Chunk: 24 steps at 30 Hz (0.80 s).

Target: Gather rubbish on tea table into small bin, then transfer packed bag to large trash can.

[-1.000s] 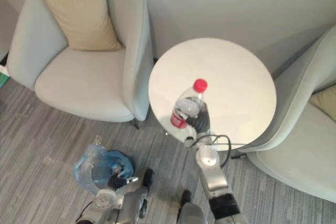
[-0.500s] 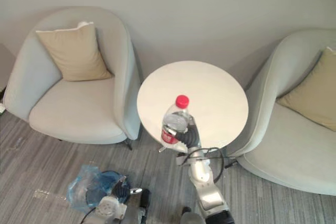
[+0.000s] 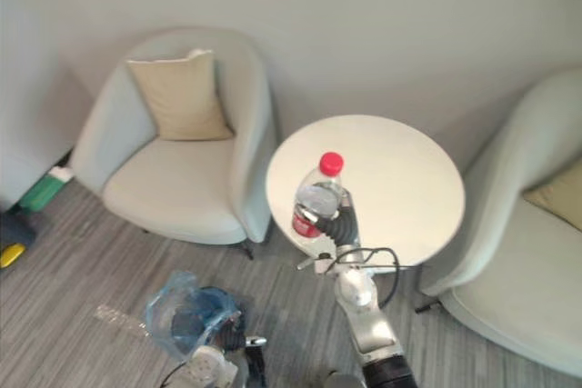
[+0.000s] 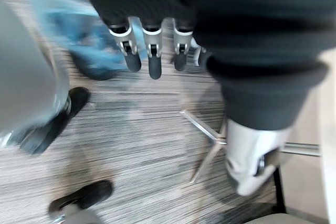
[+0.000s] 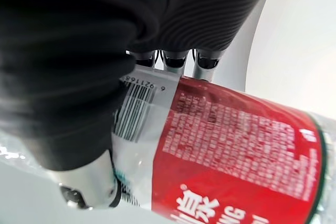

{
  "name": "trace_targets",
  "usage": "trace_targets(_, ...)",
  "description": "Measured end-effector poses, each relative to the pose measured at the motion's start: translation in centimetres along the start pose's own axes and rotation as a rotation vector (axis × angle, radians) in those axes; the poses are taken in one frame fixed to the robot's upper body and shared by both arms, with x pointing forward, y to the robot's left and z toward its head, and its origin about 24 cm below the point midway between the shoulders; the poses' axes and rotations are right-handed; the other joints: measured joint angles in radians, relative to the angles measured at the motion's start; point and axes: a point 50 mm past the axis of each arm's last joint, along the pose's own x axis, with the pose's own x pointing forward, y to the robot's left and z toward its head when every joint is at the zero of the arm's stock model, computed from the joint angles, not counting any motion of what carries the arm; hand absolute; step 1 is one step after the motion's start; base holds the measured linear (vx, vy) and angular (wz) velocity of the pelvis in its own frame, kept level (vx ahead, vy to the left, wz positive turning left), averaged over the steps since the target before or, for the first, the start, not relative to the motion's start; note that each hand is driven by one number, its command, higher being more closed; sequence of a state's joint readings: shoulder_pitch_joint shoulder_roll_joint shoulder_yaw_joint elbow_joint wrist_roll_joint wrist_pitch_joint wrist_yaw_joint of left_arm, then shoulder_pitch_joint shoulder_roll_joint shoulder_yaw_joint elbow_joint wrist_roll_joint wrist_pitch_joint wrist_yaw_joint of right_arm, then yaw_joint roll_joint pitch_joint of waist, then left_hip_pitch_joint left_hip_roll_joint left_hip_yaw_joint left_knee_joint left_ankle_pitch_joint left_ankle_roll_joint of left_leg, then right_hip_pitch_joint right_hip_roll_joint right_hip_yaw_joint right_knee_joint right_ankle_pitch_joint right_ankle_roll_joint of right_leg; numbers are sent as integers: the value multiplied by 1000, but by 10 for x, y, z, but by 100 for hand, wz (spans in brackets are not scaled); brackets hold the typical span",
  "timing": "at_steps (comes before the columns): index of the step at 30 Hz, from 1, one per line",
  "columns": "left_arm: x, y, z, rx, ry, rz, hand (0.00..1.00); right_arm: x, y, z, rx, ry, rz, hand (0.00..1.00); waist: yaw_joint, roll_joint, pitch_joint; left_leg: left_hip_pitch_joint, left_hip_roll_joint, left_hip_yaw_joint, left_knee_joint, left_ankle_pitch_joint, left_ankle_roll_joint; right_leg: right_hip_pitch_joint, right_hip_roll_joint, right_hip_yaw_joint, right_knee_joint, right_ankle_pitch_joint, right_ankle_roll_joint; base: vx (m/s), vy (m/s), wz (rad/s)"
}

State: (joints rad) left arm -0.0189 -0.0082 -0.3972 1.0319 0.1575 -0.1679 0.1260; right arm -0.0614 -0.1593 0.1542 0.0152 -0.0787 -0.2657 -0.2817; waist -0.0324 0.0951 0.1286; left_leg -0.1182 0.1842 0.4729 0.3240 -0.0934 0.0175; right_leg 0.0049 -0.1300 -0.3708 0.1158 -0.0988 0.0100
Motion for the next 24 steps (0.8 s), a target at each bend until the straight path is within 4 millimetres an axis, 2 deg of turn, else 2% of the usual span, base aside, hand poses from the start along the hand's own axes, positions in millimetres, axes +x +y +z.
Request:
trace_targets(1,0,-5,3,19,-9,-19,0,0,-3,-2,-3,7,-17,100,-3,24,-5,55,-3,-26,-114,0,-70,-1,10,-30,-5,11,7,-14,212,77)
trace_targets(2,0,-2,1,34,-4,-16,0,-1,-2,-7,6,35,-27,100,0,19,0,95,-28,-34,-211,31,-107,8,7,-40,-14,26,13,-17,181,66)
trace_targets(3,0,-1,0,39,-3,-13,0,-1,0,-10,11,49,-27,100,4,9,7,106,-35,-39,-229,40,-102,17,6,-40,-21,35,14,-73,170,37)
trace_targets(5,-3,9,-10,71,19,4,0,-8,13,-26,39,137,-5,100,20,-44,11,144,-71,-53,-288,68,-93,53,-6,-42,-55,54,37,-66,111,20)
trace_targets(6,-4,11,-13,75,31,9,0,-10,17,-28,43,148,5,100,20,-53,8,147,-84,-56,-306,77,-84,52,-14,-43,-58,57,42,-38,88,15)
trace_targets(9,-5,13,-16,80,38,12,0,-12,22,-31,47,165,38,100,17,-49,9,174,-135,-73,-388,115,-57,46,-48,-49,-44,59,67,-63,158,19)
trace_targets(10,-5,13,-16,79,40,11,0,-14,22,-35,44,190,37,100,15,-45,10,191,-161,-86,-432,128,-43,29,-73,-54,1,37,84,-54,136,29)
trace_targets(11,-5,13,-16,80,39,12,0,-14,22,-36,42,196,37,100,15,-47,13,190,-167,-92,-433,128,-42,25,-84,-55,19,29,89,-55,157,39)
trace_targets(12,-5,14,-16,78,37,15,0,-16,21,-39,37,213,39,100,14,-53,17,188,-188,-110,-435,118,-39,7,-114,-51,77,-10,86,-38,128,45)
trace_targets(13,-5,16,-16,83,37,19,0,-16,20,-40,30,216,45,100,11,-58,19,183,-205,-139,-434,109,-26,-25,-106,59,131,-71,61,-56,122,72)
trace_targets(14,-5,17,-18,86,42,22,0,-17,20,-40,31,216,51,100,-7,-60,21,173,-214,-184,-434,109,-24,-49,-65,164,145,-119,48,-15,18,92)
trace_targets(16,-5,22,-18,84,42,35,0,-18,20,-41,31,220,53,100,-38,-68,32,157,-223,-248,-434,117,-14,-57,2,311,151,-136,32,31,-44,106)
trace_targets(17,-4,24,-17,69,39,49,0,-20,18,-44,25,234,58,100,-29,-79,38,150,-230,-279,-429,123,-11,-73,14,361,186,-150,31,89,-49,80)
trace_targets(19,-4,27,-17,68,41,57,0,-22,20,-48,28,253,70,100,-26,-89,41,143,-241,-325,-428,130,-19,-66,18,397,192,-156,46,142,-64,73)
trace_targets(21,-4,29,-17,63,40,64,0,-23,17,-49,33,259,67,100,-27,-94,44,106,-242,-378,-385,139,-15,-39,17,362,177,-156,59,174,-111,86)
trace_targets(24,-4,30,-16,42,38,75,0,-24,5,-51,31,271,23,100,-25,-94,44,39,-223,-409,-244,92,-15,6,34,325,160,-124,79,100,-61,87)
